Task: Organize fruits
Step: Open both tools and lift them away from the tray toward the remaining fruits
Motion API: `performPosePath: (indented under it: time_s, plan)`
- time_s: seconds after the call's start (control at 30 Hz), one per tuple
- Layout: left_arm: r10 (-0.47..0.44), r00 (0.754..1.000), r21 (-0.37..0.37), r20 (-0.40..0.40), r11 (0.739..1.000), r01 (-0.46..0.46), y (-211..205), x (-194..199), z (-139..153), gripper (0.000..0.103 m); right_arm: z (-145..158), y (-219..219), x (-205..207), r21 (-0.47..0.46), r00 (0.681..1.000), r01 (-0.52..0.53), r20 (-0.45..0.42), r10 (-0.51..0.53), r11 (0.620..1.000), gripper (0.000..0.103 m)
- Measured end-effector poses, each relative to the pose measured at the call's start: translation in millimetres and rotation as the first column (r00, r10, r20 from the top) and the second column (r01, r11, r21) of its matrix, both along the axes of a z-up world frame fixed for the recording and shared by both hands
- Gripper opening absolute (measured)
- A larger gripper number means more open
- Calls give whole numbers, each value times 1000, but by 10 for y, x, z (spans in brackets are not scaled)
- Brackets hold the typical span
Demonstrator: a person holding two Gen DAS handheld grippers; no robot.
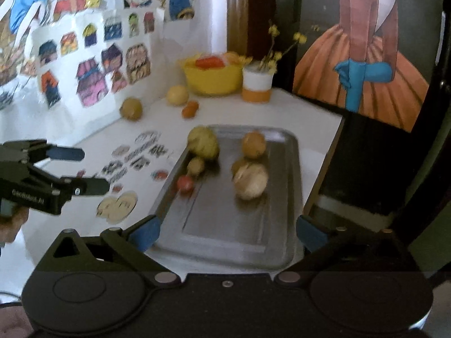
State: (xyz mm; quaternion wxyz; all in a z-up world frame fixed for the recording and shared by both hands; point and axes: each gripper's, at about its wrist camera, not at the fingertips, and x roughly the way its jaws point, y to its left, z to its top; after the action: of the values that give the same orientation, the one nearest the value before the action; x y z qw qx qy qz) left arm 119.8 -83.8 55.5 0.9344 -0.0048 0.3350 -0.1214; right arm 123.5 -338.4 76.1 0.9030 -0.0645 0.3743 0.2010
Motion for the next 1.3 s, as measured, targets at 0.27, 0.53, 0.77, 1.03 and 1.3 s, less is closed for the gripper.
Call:
performPosePath:
  time_s: [0.27,0.53,0.77,1.03,1.3]
  plan:
    - [66,996,56,-54,996,-63,315,-261,-105,103,-230,293,-308,-75,989,-63,-137,53,995,102]
    - [157,985,106,-64,983,-150,713,-377,-24,103,-193,780,-433,-72,968,-175,-195,158,982,102]
    - [249,968,123,-36,962,-243,1072,-306,222,103,204,1269,-295,-60,954,-277,-134,268,959,102]
    - [310,951,67,-8,949,-309,1340,-48,400,103,485,1660,231,-117,944,-330,-50,326,937,102]
    - [312,949,65,47,947,-315,1231,387,390,103,524,1744,1001,-81,963,-270,-9,270,960,102]
